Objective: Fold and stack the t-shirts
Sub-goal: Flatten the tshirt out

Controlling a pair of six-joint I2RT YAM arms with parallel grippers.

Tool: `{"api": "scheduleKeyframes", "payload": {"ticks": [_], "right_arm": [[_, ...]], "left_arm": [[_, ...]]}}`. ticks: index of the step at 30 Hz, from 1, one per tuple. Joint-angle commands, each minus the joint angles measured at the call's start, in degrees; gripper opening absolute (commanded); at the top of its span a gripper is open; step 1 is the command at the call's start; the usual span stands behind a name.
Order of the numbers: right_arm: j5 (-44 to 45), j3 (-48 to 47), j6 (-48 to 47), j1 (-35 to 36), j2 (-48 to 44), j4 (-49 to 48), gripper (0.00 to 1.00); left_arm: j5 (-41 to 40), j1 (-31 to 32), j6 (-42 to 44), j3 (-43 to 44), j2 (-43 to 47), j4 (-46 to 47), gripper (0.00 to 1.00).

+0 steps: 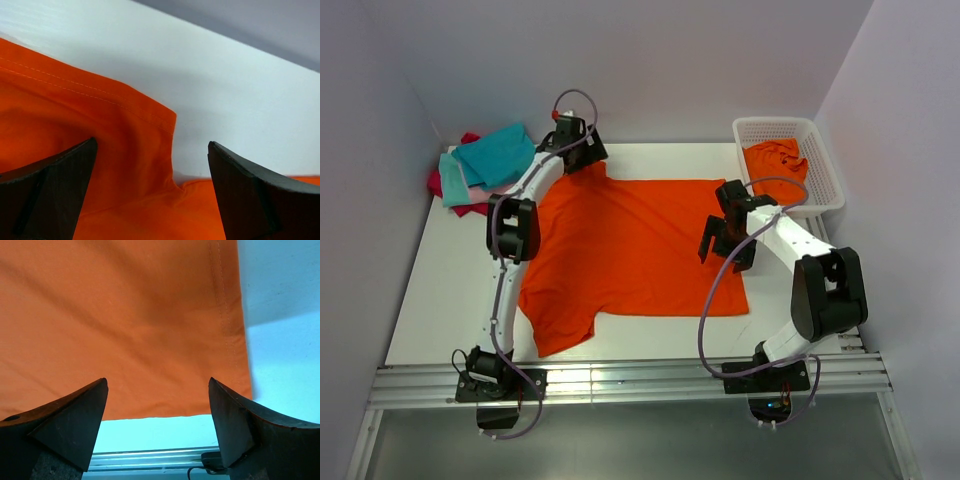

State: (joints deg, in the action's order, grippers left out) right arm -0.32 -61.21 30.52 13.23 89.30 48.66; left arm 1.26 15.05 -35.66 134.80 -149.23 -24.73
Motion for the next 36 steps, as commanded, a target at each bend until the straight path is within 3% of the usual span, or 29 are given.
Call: {"api": "scheduleKeyframes", "payload": {"ticks": [1,6,10,13,19,23,27,31,36], "right_arm": [[1.89,-3.91,-1.25,-0.32,-2.10,-0.94,0.89],[6.47,-13.82,-3.54,-0.32,-7.81,1.52,1.00],[9.62,-18.68,-3.45,0.91,-14.40,4.24,1.00],[8.67,-13.87,-1.35,1.53,-23.35,2.32,1.00],[-2.75,0.46,1.12,1.62,-39.79,3.63,1.00],[-2.50,6.10,0.95,1.71,-47.36,6.96,1.00],[-2.05,5.75,0.24,1.79,-50.09,9.26,1.00],[-1.79,5.66,-0.20,1.79,-51.33,10.04,1.00],[-1.09,5.58,0.59,1.79,-51.68,12.42,0.99]], "left_arm": [[-0.29,-0.81,0.06,0.82,13.33,2.94,1.00],[-6.25,-1.60,-0.37,-9.54,30.35,-4.60,0.99],[-10.82,-0.73,-2.39,-24.03,43.20,-16.11,0.95],[-16.62,2.34,-5.81,-46.90,56.20,-24.12,0.95],[-11.47,9.80,-19.25,-80.86,85.65,-30.63,0.93],[-10.49,14.39,-30.14,-90.05,98.84,-38.63,0.91],[-10.22,15.71,-32.28,-92.96,108.69,-42.85,0.91],[-10.40,16.77,-33.51,-93.58,110.74,-42.42,0.92],[-10.31,18.78,-39.21,-95.16,104.59,-43.03,0.90]]}}
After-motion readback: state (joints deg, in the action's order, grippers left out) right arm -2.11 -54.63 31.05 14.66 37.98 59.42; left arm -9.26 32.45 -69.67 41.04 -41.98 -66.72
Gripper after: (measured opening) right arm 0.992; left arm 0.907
